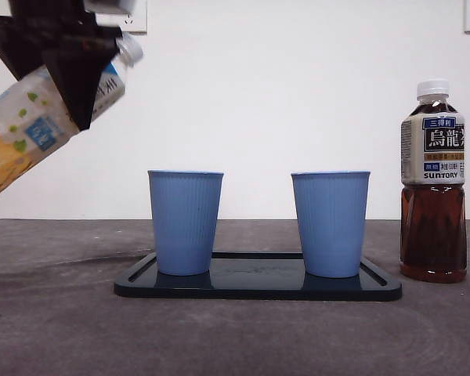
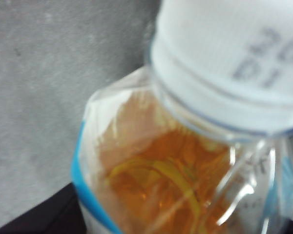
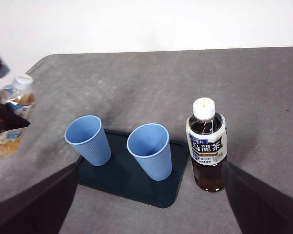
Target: Pour the drink into the cup
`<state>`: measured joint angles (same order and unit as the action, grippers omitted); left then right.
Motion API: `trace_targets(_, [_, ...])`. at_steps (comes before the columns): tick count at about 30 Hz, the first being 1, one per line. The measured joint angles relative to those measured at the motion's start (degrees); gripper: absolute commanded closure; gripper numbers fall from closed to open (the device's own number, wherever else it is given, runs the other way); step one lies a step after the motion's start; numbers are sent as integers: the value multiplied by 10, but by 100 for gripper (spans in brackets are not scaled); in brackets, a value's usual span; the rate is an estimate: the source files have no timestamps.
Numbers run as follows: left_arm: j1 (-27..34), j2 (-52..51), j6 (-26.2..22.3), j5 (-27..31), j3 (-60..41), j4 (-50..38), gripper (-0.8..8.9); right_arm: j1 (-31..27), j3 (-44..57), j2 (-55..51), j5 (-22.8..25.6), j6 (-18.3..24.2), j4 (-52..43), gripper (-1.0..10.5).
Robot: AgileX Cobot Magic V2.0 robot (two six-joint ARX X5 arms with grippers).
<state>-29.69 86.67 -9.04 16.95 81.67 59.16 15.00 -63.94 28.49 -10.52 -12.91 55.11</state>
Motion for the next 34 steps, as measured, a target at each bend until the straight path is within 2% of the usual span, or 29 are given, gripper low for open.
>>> trace_targets(5, [-40,42,-19,89,12,25,569,0,0,0,0,0,0,479])
trace_targets(9, [-70,65,-35,137,12,30,569,0,0,0,0,0,0,479])
trace_targets(16, [-108,94,-40,241,12,36,566,0,0,0,0,0,14,479])
trace_targets(23, [-119,121,-38,289,13,61,566,0,0,0,0,0,25,479])
trace_targets(34, [-120,135,-26,323,13,85,566,0,0,0,0,0,27,479])
